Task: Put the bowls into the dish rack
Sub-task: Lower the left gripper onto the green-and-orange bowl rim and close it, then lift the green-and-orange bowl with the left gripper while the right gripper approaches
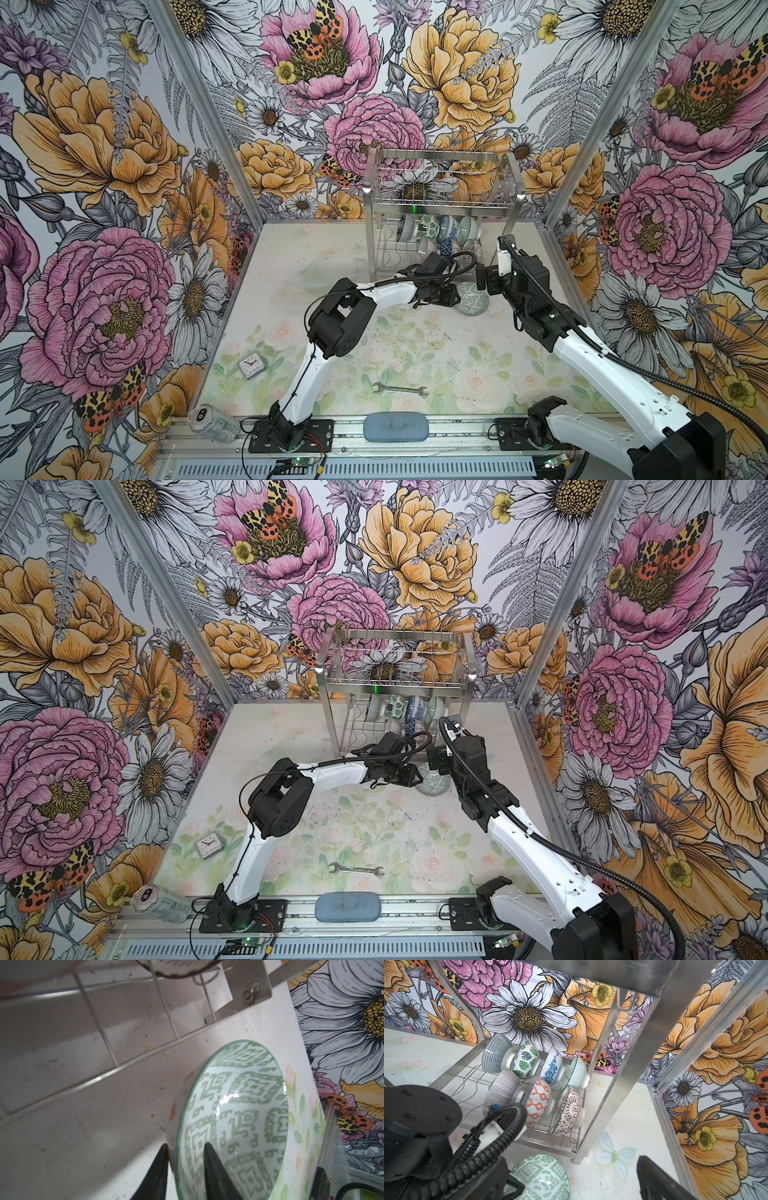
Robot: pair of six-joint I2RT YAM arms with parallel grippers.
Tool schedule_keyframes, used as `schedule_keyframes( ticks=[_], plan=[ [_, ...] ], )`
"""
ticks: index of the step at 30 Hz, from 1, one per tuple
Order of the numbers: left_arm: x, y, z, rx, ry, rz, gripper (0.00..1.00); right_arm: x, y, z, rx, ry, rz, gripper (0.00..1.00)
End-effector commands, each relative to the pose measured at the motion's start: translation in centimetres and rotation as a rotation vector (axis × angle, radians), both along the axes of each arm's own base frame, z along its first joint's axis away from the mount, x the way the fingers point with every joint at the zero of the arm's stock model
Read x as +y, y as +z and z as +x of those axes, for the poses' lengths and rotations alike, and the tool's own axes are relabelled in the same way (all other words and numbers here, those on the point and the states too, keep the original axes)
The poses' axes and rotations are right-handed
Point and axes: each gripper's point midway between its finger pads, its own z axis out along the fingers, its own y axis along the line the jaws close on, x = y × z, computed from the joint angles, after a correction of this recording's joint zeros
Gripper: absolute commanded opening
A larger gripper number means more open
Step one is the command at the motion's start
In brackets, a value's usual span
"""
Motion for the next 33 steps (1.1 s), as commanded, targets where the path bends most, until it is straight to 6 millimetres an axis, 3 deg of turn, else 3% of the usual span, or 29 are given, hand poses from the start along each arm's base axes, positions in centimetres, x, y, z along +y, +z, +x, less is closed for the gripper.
schedule_keyframes(
  ticks=[1, 9, 17, 26, 33],
  plan=[
    [-0.4, 1.0, 0.2, -0.037, -0.019, 0.005, 0.23, 0.1, 0.2, -0.2, -0.007, 0.007, 0.020, 0.98],
    [0.7, 2.0, 0.2, -0.063, -0.010, 0.024, 0.00, 0.0, 0.7, -0.5, -0.021, 0.011, 0.030, 0.98],
    [3.9, 4.4, -1.0, -0.098, -0.001, 0.037, 0.00, 0.2, 1.0, -1.1, -0.018, 0.032, 0.049, 1.00],
    [11.8, 11.5, -0.5, -0.258, 0.130, 0.065, 0.00, 2.3, 2.4, -1.3, -0.019, 0.119, 0.134, 1.00],
    [18.3, 14.5, 1.9, -0.397, 0.278, 0.168, 0.00, 6.8, 3.9, -1.2, -0.018, 0.245, 0.152, 1.00]
  ],
)
